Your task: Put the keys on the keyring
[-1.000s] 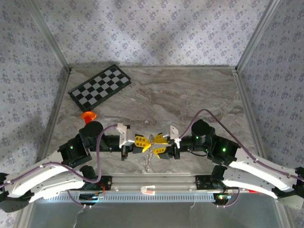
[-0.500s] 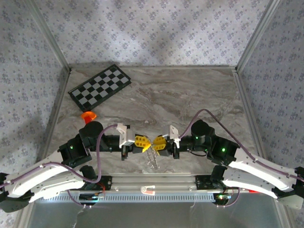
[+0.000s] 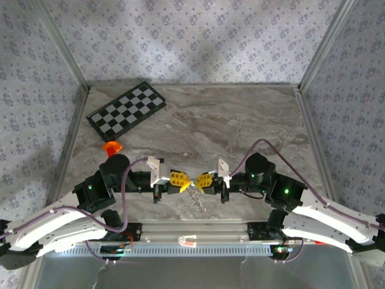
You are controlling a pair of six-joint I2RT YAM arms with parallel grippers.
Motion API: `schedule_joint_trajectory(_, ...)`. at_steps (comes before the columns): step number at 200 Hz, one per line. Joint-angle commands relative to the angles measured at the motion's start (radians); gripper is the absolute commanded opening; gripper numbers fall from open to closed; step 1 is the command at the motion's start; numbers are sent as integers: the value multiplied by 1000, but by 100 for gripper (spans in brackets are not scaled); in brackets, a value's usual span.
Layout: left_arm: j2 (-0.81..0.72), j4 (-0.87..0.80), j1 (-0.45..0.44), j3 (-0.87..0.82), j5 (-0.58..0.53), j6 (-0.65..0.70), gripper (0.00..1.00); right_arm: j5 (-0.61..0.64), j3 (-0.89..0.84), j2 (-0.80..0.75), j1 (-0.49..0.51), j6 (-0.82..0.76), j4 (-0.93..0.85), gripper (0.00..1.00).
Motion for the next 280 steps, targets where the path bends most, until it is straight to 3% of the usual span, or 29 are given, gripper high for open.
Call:
schedule_joint_trajectory(1, -21, 47, -1, 6, -4, -9, 0, 30, 15, -24, 4, -28, -49, 0)
schedule_joint_trajectory(280, 40, -28, 0, -6, -85, 27, 0, 104, 120, -31, 13, -113, -201, 0)
